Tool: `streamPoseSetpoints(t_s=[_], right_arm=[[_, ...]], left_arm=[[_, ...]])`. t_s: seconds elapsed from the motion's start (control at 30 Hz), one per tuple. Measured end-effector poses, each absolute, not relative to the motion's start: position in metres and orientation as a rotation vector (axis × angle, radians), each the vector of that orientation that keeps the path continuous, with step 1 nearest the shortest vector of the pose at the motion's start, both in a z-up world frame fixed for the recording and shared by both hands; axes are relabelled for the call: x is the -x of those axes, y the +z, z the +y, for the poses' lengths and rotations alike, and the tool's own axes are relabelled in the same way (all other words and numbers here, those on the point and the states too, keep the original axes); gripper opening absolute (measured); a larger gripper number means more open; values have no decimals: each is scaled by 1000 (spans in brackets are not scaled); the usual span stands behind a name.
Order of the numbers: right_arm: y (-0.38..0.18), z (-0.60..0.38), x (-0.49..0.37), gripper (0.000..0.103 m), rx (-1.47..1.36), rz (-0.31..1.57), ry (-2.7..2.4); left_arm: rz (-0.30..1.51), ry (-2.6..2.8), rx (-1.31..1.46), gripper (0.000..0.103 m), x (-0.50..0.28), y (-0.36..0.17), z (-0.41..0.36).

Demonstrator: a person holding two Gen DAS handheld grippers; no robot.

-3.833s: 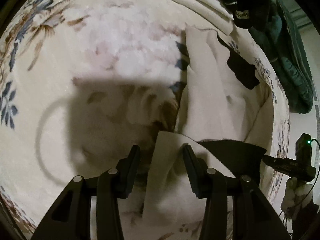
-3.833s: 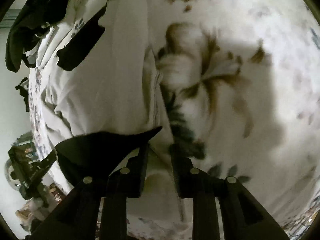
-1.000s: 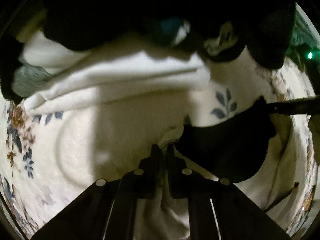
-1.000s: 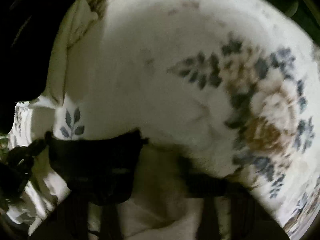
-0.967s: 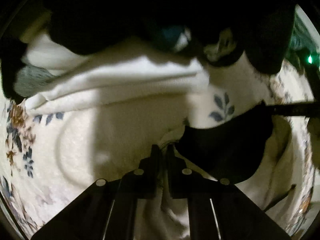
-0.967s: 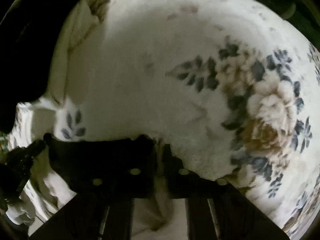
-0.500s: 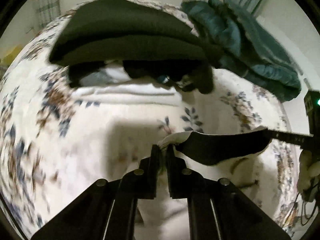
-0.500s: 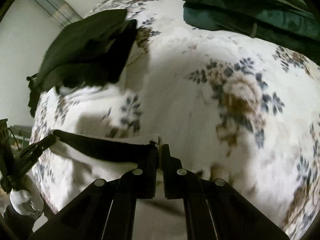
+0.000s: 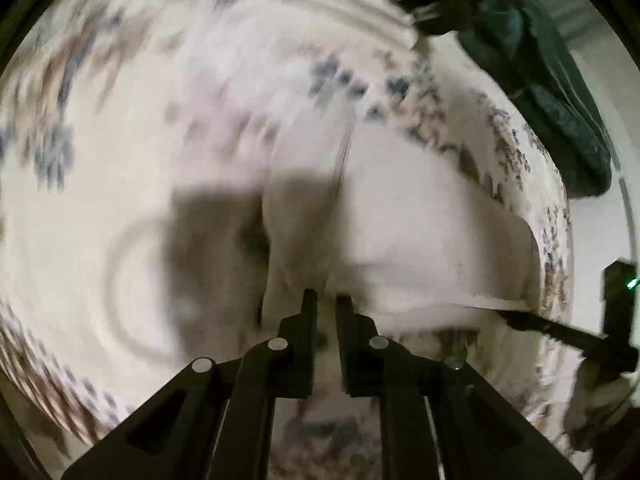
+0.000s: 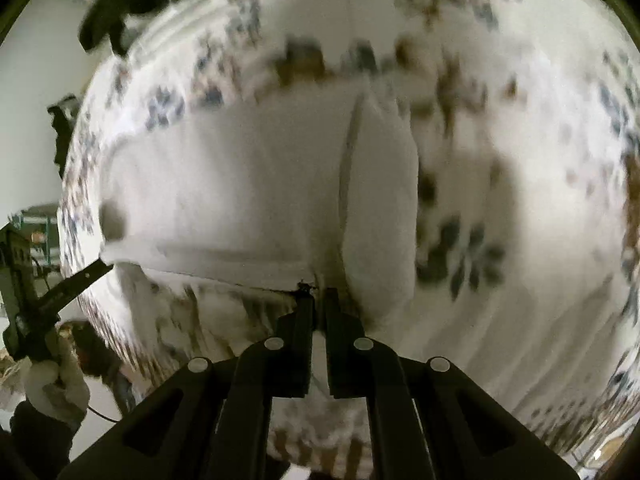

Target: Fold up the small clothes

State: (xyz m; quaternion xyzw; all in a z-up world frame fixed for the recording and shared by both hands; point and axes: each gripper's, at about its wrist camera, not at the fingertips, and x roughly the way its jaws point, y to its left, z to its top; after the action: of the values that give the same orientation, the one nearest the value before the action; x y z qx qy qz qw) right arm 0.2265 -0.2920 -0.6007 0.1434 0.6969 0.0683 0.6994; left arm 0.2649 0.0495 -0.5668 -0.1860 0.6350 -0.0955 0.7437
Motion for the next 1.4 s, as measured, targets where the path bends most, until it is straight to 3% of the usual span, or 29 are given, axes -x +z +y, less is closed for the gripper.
streamPoseSetpoints(t_s=[0.07,0.1,0.13,0.17,0.2,0.23,0.37,0.5,0.67,0.7,0.73,0.77,0.8,0.97,1.1,1.17,1.2,1.23,1.27,1.33,1.4], right_arm=[[-612,-298,-215,14,-338,1608,149],[-614,-302,-212,23,-351,1625,151],[-615,-306,-209,30,-369,1642,150],[-614,-314,-206,45,-398,1655,146],[-611,-324,-203,49,-441,1654,146],[-608,-331,-202,49,-476,1643,145],[-597,-383,-201,54,-755,1502,62],[-609,-413,-230,54,-968,1378,16],[-654,-405,-281,54,-1101,1423,-1],[-658,-406,-287,54,-1119,1431,-7],[-663,-403,-293,52,-1144,1437,-2],[-664,-401,-300,33,-1167,1429,-5],[-664,-400,-301,16,-1172,1412,-18],[-656,-411,-317,11,-1181,1325,-106],[-669,-412,-325,12,-1119,1372,-112],[-670,-411,-327,20,-1118,1402,-81],[-668,-414,-327,33,-1121,1408,-70],[-665,-416,-325,40,-1121,1413,-51],[-660,-420,-322,54,-1119,1406,-31],[-656,-427,-313,67,-1099,1410,7],[-663,-428,-302,71,-1107,1444,53]], left_arm=[[1438,-199,497,9,-250,-572,64],[1445,-188,529,15,-244,-570,71],[1443,-174,570,26,-239,-567,81],[1432,-171,605,34,-237,-562,88],[1412,-169,645,53,-237,-557,96],[1389,-166,672,64,-241,-551,103],[1292,-182,724,64,-290,-533,116],[1260,-232,692,64,-351,-532,100],[1362,-273,613,62,-407,-569,70],[1382,-269,581,54,-409,-578,64],[1408,-282,542,13,-412,-586,55],[1422,-295,525,9,-412,-590,51],[1413,-292,511,9,-409,-590,49],[1366,-268,600,9,-400,-590,73],[1392,-258,657,9,-406,-607,77],[1400,-283,704,14,-406,-607,80],[1407,-303,739,17,-405,-606,82],[1412,-315,768,28,-403,-605,87],[1404,-323,798,36,-398,-602,93],[1371,-331,853,66,-381,-597,107],[1350,-331,930,70,-360,-600,120]])
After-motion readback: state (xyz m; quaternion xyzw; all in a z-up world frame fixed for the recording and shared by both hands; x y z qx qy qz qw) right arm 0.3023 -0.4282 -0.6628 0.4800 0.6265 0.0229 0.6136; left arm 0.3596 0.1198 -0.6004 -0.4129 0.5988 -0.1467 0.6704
